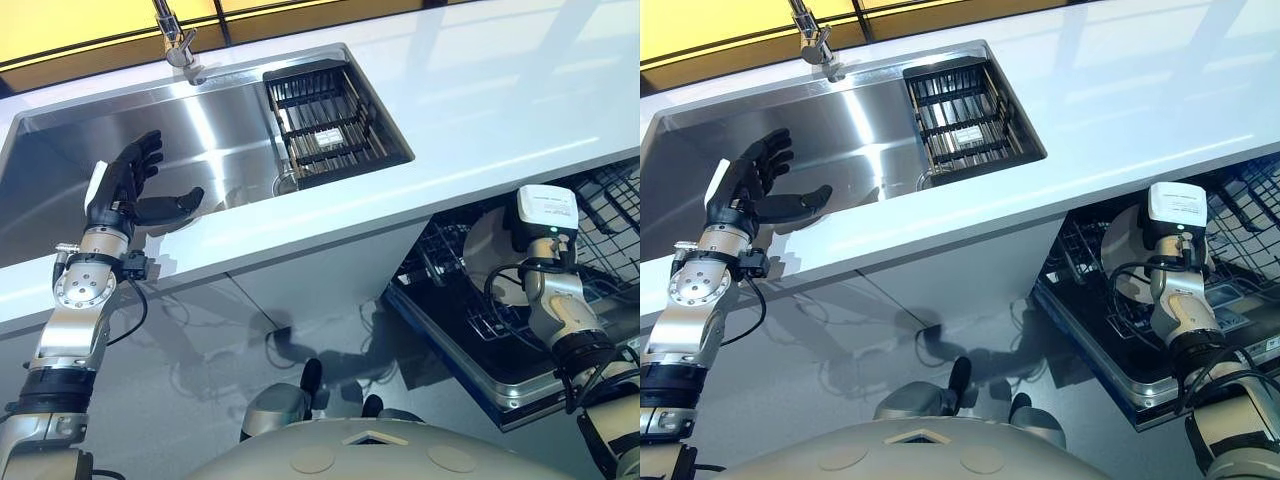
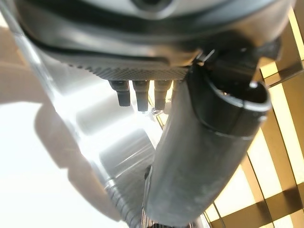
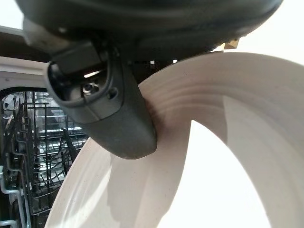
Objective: Pick up plates and place into dishwasher.
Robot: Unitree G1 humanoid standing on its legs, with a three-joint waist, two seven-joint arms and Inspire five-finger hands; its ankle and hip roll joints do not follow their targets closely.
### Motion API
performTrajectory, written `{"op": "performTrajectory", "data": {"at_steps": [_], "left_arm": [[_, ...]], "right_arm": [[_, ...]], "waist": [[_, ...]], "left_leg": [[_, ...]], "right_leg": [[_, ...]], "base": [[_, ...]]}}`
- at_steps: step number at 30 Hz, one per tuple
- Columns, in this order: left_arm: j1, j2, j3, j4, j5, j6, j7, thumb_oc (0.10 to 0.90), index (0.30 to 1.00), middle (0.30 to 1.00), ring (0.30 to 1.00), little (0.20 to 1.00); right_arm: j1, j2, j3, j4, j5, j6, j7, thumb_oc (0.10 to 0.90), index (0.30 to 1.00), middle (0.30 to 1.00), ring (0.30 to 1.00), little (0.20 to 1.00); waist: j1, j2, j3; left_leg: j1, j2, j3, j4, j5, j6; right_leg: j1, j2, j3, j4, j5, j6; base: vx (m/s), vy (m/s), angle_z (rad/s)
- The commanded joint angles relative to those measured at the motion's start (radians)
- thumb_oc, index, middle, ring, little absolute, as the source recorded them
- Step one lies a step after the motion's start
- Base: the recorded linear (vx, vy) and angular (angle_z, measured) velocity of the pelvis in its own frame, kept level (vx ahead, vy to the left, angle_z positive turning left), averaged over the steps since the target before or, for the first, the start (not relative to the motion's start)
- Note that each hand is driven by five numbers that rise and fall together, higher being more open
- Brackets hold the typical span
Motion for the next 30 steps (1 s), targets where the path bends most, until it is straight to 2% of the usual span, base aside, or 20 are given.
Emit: {"op": "performTrajectory", "data": {"at_steps": [1, 9, 13, 24, 30], "left_arm": [[-0.081, 0.049, 0.016, -0.094, -0.013, -0.072, 0.019, 0.800, 0.900, 0.900, 0.900, 0.900], [-0.048, -0.008, 0.031, -0.090, 0.020, -0.090, 0.022, 0.800, 0.900, 0.900, 0.900, 0.900], [-0.033, -0.027, 0.032, -0.092, 0.031, -0.096, 0.022, 0.800, 0.900, 0.900, 0.900, 0.900], [-0.021, -0.054, 0.039, -0.085, 0.037, -0.098, 0.021, 0.800, 0.900, 0.900, 0.900, 0.900], [-0.018, -0.071, 0.049, -0.060, 0.039, -0.123, 0.022, 0.800, 0.900, 0.900, 0.900, 0.900]], "right_arm": [[-0.145, -0.065, 0.032, -0.071, 0.004, 0.011, -0.044, 0.800, 0.900, 0.900, 0.900, 0.900], [-0.015, 0.014, -0.080, -0.223, 0.113, -0.036, -0.054, 0.800, 0.900, 0.900, 0.900, 0.900], [0.047, 0.037, -0.151, -0.278, 0.170, -0.066, -0.099, 0.800, 0.900, 0.900, 0.900, 0.900], [0.117, 0.069, -0.266, -0.372, 0.295, -0.108, -0.199, 0.800, 0.900, 0.900, 0.900, 0.900], [0.141, 0.118, -0.373, -0.453, 0.508, -0.239, -0.312, 0.800, 0.900, 0.900, 0.900, 0.900]], "waist": [[0.020, 0.012, -0.074], [-0.009, 0.003, -0.081], [-0.024, -0.001, -0.085], [-0.056, -0.014, -0.093], [-0.078, -0.015, -0.096]], "left_leg": [[0.071, 0.013, 0.071, 0.007, -0.110, -0.021], [0.088, 0.015, 0.093, 0.007, -0.124, -0.013], [0.095, 0.016, 0.111, 0.007, -0.132, -0.011], [0.113, 0.024, 0.151, 0.007, -0.148, -0.011], [0.113, 0.030, 0.178, 0.007, -0.146, -0.012]], "right_leg": [[-0.038, 0.000, 0.001, 0.050, -0.004, 0.039], [-0.033, 0.004, 0.025, 0.047, -0.002, 0.044], [-0.033, 0.007, 0.038, 0.046, -0.001, 0.049], [-0.027, 0.012, 0.070, 0.034, 0.007, 0.057], [-0.038, 0.015, 0.089, 0.032, 0.021, 0.060]], "base": [[0.00, 0.000, 0.00], [0.00, 0.000, 0.00], [-0.01, -0.001, -0.02], [-0.03, -0.010, -0.11], [-0.07, -0.008, -0.12]]}}
